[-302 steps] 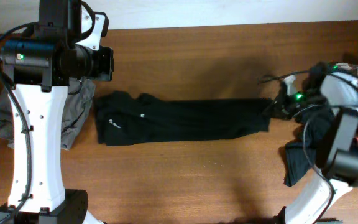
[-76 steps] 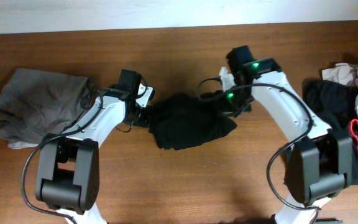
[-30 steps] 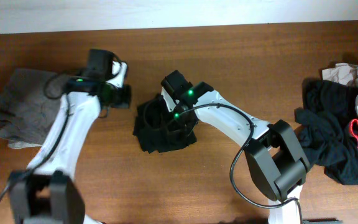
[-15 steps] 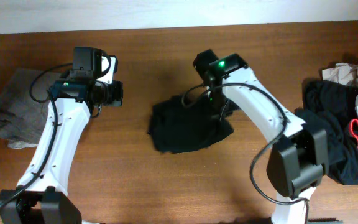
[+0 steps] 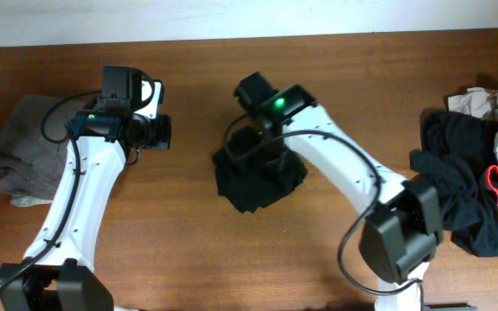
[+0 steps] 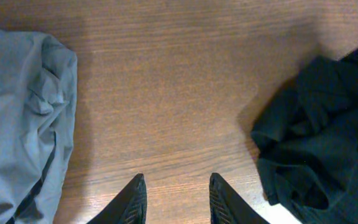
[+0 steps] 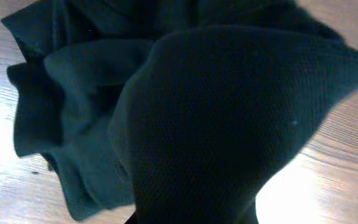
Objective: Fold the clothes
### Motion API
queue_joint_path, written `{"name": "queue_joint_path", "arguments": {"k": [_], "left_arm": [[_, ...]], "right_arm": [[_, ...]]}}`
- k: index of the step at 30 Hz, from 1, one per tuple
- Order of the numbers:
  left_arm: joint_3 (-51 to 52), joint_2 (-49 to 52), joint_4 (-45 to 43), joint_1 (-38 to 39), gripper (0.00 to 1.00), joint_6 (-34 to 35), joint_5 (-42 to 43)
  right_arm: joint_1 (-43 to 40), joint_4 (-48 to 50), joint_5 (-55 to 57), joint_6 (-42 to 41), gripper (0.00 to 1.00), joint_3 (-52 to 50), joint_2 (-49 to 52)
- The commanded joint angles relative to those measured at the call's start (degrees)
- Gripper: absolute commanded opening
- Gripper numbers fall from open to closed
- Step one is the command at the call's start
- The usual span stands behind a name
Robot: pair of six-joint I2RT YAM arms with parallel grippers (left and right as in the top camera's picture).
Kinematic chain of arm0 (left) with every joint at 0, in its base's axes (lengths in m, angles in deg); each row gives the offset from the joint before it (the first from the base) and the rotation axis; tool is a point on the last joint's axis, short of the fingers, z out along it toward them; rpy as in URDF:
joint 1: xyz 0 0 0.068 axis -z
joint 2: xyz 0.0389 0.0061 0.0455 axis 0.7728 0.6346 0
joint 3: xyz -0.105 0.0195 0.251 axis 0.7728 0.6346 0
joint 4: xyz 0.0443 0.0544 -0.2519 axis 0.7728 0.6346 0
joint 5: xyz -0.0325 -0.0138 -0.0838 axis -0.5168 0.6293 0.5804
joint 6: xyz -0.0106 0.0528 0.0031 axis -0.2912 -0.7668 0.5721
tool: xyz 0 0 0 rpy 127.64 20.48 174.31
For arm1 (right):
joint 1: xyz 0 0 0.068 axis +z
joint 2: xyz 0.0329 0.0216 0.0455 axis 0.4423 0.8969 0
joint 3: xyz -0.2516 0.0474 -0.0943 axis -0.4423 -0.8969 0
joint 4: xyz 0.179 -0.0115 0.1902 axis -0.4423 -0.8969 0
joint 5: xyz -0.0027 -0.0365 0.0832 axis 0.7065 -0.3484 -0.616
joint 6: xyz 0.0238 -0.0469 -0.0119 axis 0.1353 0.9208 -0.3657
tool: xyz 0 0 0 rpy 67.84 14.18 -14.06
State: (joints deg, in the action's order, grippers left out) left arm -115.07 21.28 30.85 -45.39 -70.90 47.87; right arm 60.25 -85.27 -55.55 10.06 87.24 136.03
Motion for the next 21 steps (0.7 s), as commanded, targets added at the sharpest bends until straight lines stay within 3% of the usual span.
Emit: {"name": "queue_joint_path", "arguments": {"k": [1,7,13,21], "left_arm": [[-0.28,-0.61,0.39,-0.17,0.33,-0.46,-0.35],[-0.28,-0.61,0.39,-0.2,0.33,-0.46,-0.39],[-0.31,-0.61,0.17,-0.2,0.33,-0.48,-0.42],[-0.31,-0.61,0.17,-0.2,0.33,-0.5,-0.42]], "right_arm": [[2.54,1.03,-1.2,-2.95,0.07,0.22,4.11],[6.71,3.21,-2.51,-3.5,0.1,0.22,8.0],[9.9,3.61,-5.11,-3.5,0.42,0.55,7.91],[10.19,3.32,-7.28,-3.43,0.47,0.94,6.54]]}}
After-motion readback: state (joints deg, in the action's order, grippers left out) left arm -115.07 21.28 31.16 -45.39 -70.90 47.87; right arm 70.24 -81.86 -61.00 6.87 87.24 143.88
